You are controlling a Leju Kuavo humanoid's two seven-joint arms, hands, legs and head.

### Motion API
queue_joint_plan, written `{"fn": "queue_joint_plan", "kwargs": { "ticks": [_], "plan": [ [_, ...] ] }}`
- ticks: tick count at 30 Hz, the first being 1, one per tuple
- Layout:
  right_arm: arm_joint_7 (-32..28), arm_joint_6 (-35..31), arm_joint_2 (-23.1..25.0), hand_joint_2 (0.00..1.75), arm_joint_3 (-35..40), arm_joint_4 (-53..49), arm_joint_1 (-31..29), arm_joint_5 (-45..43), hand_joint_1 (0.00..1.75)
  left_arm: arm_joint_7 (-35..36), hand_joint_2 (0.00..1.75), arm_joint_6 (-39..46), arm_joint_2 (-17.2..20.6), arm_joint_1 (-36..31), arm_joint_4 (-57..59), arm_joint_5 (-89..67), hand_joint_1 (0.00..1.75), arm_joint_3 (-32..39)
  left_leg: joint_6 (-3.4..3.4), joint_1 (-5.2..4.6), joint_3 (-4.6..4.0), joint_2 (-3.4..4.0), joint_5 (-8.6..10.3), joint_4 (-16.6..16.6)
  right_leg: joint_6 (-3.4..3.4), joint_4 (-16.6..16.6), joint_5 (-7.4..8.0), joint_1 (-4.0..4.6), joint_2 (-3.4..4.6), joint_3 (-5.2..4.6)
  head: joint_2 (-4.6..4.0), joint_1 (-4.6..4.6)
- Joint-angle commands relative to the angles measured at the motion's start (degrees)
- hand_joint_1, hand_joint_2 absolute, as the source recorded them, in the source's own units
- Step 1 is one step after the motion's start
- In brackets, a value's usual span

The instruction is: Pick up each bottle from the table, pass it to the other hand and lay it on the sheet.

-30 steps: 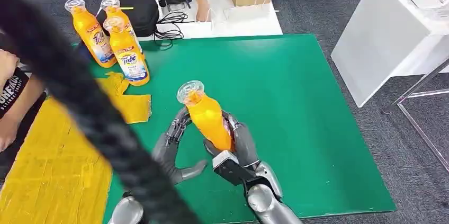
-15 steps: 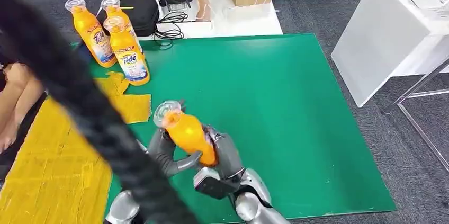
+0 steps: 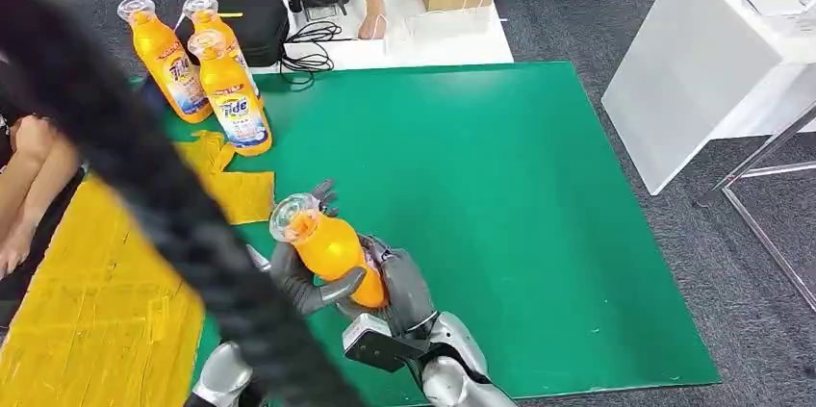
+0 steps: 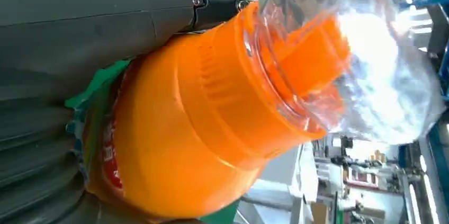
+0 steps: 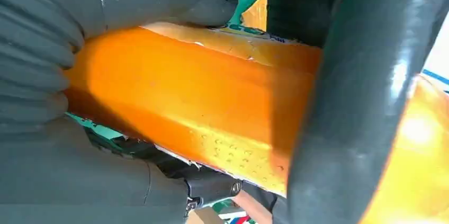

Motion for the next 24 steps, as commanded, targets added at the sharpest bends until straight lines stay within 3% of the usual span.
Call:
{"fn": "queue_joint_plan", "kwargs": {
  "ticks": [1, 15, 17, 22, 23, 24],
  "plan": [
    [0.84, -0.47, -0.90, 1.75, 4.88, 1.62, -1.75, -0.10, 1.71, -1.13, 1.75, 3.28, -0.40, -2.68, 5.02, -2.43, 1.75, -1.40, -0.02, 0.03, 0.11, 0.00, -0.03, -0.01, -0.04, -0.05, -0.02, 0.04, -0.04, 0.14, 0.00, 0.00],
    [0.09, -2.16, -0.39, 1.75, 2.97, 2.62, -1.52, -1.57, 1.75, -2.38, 1.75, 3.92, 0.65, -1.11, 1.37, -0.22, 1.75, 0.43, -0.03, 0.07, 0.16, 0.03, -0.07, 0.00, -0.06, -0.07, -0.04, 0.08, -0.01, 0.21, 0.00, 0.00],
    [-0.37, -2.78, -0.24, 1.75, 2.57, 2.09, -1.18, -1.91, 1.55, -2.71, 1.75, 4.47, 1.07, -0.47, 0.14, -0.09, 1.75, 1.20, -0.05, 0.13, 0.30, 0.12, -0.15, 0.01, -0.09, -0.11, -0.07, 0.15, 0.04, 0.36, 0.00, 0.00],
    [-0.37, -2.76, -0.25, 1.75, 2.56, 2.02, -1.21, -1.91, 1.55, -2.66, 1.75, 4.43, 1.45, -0.49, 0.03, -0.09, 1.75, 1.43, -0.04, 0.10, 0.24, 0.10, -0.12, 0.00, -0.08, -0.09, -0.06, 0.12, 0.03, 0.29, 0.00, 0.00],
    [-0.63, -3.17, -0.21, 1.75, 2.31, 1.50, -0.93, -2.10, 0.96, -2.97, 1.75, 4.98, 1.49, -0.12, -0.67, -0.30, 1.75, 1.70, -0.04, 0.08, 0.21, 0.06, -0.10, 0.00, -0.07, -0.08, -0.05, 0.10, 0.00, 0.26, 0.00, 0.00],
    [-0.96, -3.87, -0.25, 1.75, 1.91, 0.82, -0.47, -2.31, 0.07, -3.18, 1.75, 5.58, 1.89, 0.18, -1.41, -0.66, 1.75, 2.18, -0.05, 0.13, 0.28, 0.10, -0.14, 0.01, -0.09, -0.11, -0.06, 0.15, 0.02, 0.35, 0.00, 0.00]
  ]
}}
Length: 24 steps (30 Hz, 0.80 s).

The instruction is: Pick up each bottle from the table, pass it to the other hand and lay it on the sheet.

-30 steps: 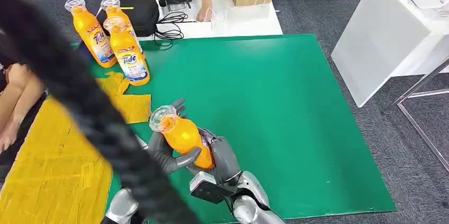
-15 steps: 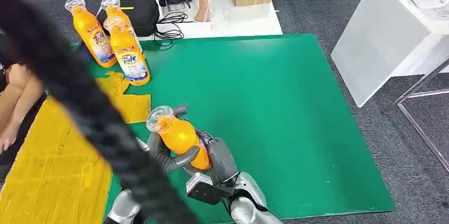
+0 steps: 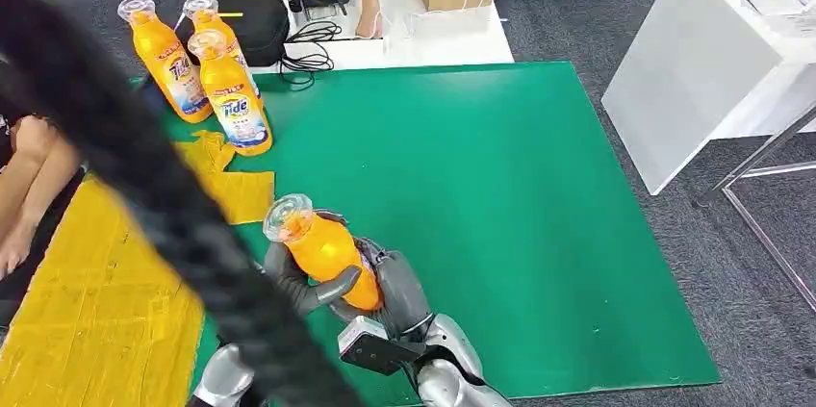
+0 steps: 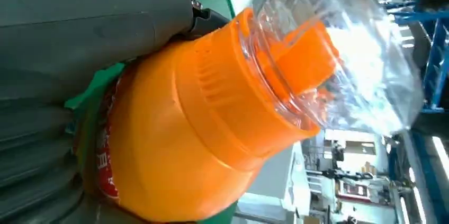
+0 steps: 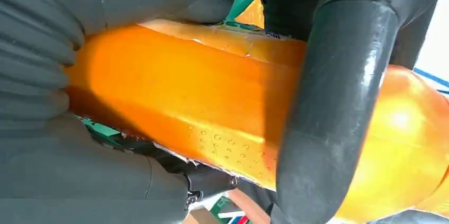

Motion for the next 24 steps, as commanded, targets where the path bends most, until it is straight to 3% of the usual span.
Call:
{"fn": "queue_joint_plan", "kwargs": {
  "ticks": [1, 8, 10, 12, 15, 18, 24],
  "plan": [
    [-1.34, -2.19, -0.19, 1.75, -0.25, -0.39, 0.47, -0.96, 0.00, -0.76, 1.75, 2.54, 2.51, 0.01, -1.91, -1.50, 1.75, 2.22, -0.03, 0.05, 0.13, 0.08, -0.06, -0.01, -0.05, -0.06, -0.02, 0.06, 0.04, 0.14, 0.00, 0.00],
    [-1.84, -2.78, -3.24, 1.75, -5.36, -13.55, 6.43, -2.01, 0.00, 1.12, 1.75, 14.21, 7.61, 1.77, -6.10, -23.37, 1.75, 7.98, -0.09, 0.19, 0.39, 0.13, -0.24, 0.04, -0.14, -0.11, -0.15, 0.21, 0.02, 0.45, 0.00, 0.00],
    [-2.08, -1.54, -3.40, 1.75, -7.11, -16.42, 7.87, -3.64, 0.00, 4.41, 1.75, 18.54, 8.86, 1.45, -5.07, -35.54, 1.75, 8.40, -0.07, 0.14, 0.33, 0.08, -0.19, 0.03, -0.12, -0.08, -0.14, 0.17, -0.02, 0.39, 0.00, 0.02],
    [-1.96, 1.66, -3.50, 1.75, -9.21, -19.57, 9.03, -7.58, 0.00, 8.52, 1.75, 22.11, 10.14, 0.22, -1.93, -47.58, 1.75, 9.66, -0.05, 0.05, 0.14, -0.02, -0.07, -0.01, -0.06, -0.03, -0.07, 0.06, -0.07, 0.14, 0.00, -0.04],
    [-2.00, 3.34, -3.19, 1.75, -10.50, -20.78, 9.31, -8.93, 0.00, 10.27, 1.75, 22.49, 10.38, -1.30, 2.03, -52.62, 1.75, 10.79, -0.03, 0.05, 0.11, -0.08, -0.03, -0.04, -0.05, -0.04, -0.06, 0.04, -0.10, 0.12, 0.00, 0.00],
    [-2.14, 6.19, -3.17, 1.75, -12.04, -22.79, 8.88, -11.46, 0.00, 15.33, 1.75, 26.02, 11.91, -6.22, 14.55, -67.41, 1.75, 11.53, -0.03, 0.03, 0.14, -0.02, -0.01, -0.07, -0.06, -0.05, -0.03, 0.02, -0.05, 0.11, 0.00, 0.00],
    [-2.07, 6.28, -3.06, 1.75, -12.06, -22.89, 9.05, -11.48, 0.00, 14.95, 1.75, 26.48, 11.67, -6.46, 15.31, -67.24, 1.75, 11.64, -0.05, 0.07, 0.14, 0.00, -0.02, -0.04, -0.07, -0.07, -0.04, 0.07, -0.06, 0.14, 0.00, 0.00]
  ]
}}
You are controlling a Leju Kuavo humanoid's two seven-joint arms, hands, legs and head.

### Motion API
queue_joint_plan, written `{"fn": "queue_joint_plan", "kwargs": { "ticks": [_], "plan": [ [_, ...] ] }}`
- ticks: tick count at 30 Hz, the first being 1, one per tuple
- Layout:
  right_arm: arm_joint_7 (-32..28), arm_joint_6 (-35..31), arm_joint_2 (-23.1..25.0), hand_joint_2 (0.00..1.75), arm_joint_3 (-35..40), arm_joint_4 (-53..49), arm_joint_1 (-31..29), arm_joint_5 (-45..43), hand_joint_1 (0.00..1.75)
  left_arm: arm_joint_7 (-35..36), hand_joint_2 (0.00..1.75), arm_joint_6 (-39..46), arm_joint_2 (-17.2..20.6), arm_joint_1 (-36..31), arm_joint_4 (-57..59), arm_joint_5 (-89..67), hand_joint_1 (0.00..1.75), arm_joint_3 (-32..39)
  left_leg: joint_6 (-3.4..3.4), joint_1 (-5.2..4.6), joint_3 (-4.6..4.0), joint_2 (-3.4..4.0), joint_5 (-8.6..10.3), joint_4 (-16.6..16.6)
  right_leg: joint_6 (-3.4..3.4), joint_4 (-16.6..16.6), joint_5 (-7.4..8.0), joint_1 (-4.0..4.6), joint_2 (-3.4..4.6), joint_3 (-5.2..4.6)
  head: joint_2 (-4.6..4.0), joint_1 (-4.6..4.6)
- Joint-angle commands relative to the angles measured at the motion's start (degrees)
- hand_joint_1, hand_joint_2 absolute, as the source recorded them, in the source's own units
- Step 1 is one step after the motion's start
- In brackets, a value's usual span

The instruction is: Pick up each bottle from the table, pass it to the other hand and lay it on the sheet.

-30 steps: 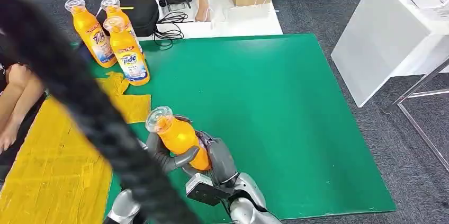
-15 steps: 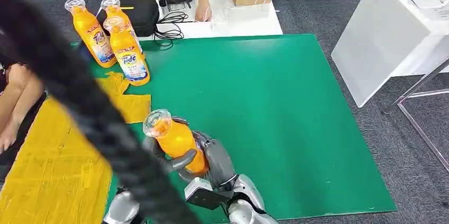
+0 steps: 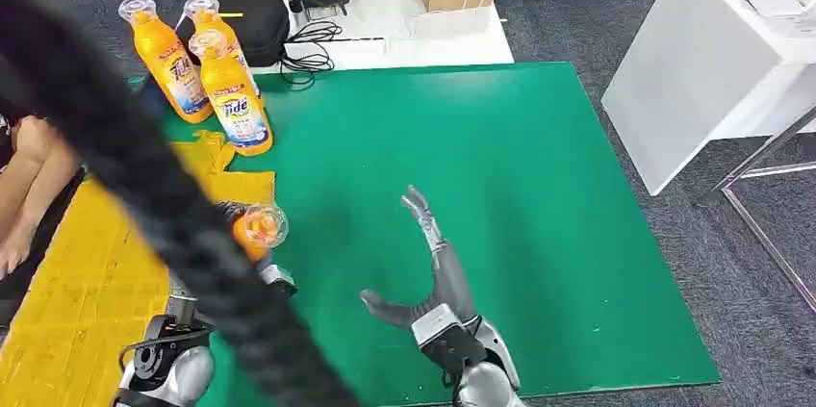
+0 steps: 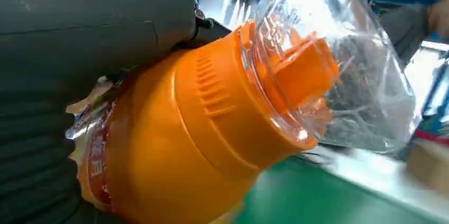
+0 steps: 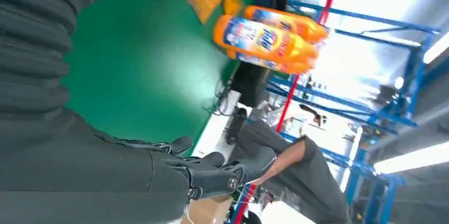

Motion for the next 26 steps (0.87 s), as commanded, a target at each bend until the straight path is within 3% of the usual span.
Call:
{"fn": "queue_joint_plan", "kwargs": {
  "ticks": [1, 3, 8, 15, 22, 26],
  "plan": [
    [0.05, 0.64, -1.00, 1.75, -3.08, -2.79, 0.22, -0.57, 0.00, 0.46, 1.75, 0.89, 1.72, -5.01, 11.97, -1.06, 1.75, 1.08, -0.02, 0.04, 0.12, -0.03, -0.03, -0.02, -0.04, -0.06, -0.03, 0.05, -0.06, 0.15, 0.00, 0.00],
    [-0.04, 0.52, -1.11, 1.75, -3.09, -2.85, 0.20, -0.53, 0.00, 3.86, 1.75, 1.49, 2.45, -5.48, 12.73, -6.74, 1.75, 0.21, -0.02, 0.01, 0.15, -0.04, -0.02, -0.04, -0.03, -0.05, -0.04, 0.02, -0.08, 0.17, 0.00, 0.00],
    [-0.38, 2.37, -2.68, 1.75, -3.95, -4.50, -0.51, -1.17, 0.00, 10.53, 1.75, 4.65, 1.40, -15.96, 32.71, -21.34, 1.75, -2.12, -0.04, 0.02, 0.12, -0.16, 0.03, -0.04, -0.04, -0.04, -0.01, 0.03, -0.18, 0.15, 0.00, -0.02],
    [0.38, 4.10, -3.48, 1.75, -2.27, -3.04, -3.68, -1.77, 0.00, 11.08, 1.75, 5.74, 0.79, -22.72, 49.72, -23.98, 1.75, -1.46, -0.10, 0.07, 0.14, -0.01, 0.07, -0.03, -0.04, -0.03, 0.02, 0.04, -0.04, 0.16, 0.00, 0.00],
    [0.92, 4.59, -3.68, 1.75, 0.48, -0.22, -5.09, -1.56, 0.00, 13.30, 1.75, 7.08, 3.78, -22.27, 53.55, -25.80, 1.75, -1.38, -0.15, 0.18, 0.40, 0.25, -0.09, -0.02, -0.10, -0.12, -0.01, 0.17, 0.18, 0.43, 0.00, 0.00],
    [3.59, 6.57, -2.69, 1.75, 2.45, 4.45, -8.20, -3.30, 0.00, 15.22, 1.75, 9.59, 9.01, -16.61, 52.37, -25.49, 1.75, 1.30, -0.16, 0.08, 0.33, 0.44, -0.04, -0.10, -0.07, -0.08, 0.07, 0.08, 0.42, 0.25, 0.00, 0.00]
  ]
}}
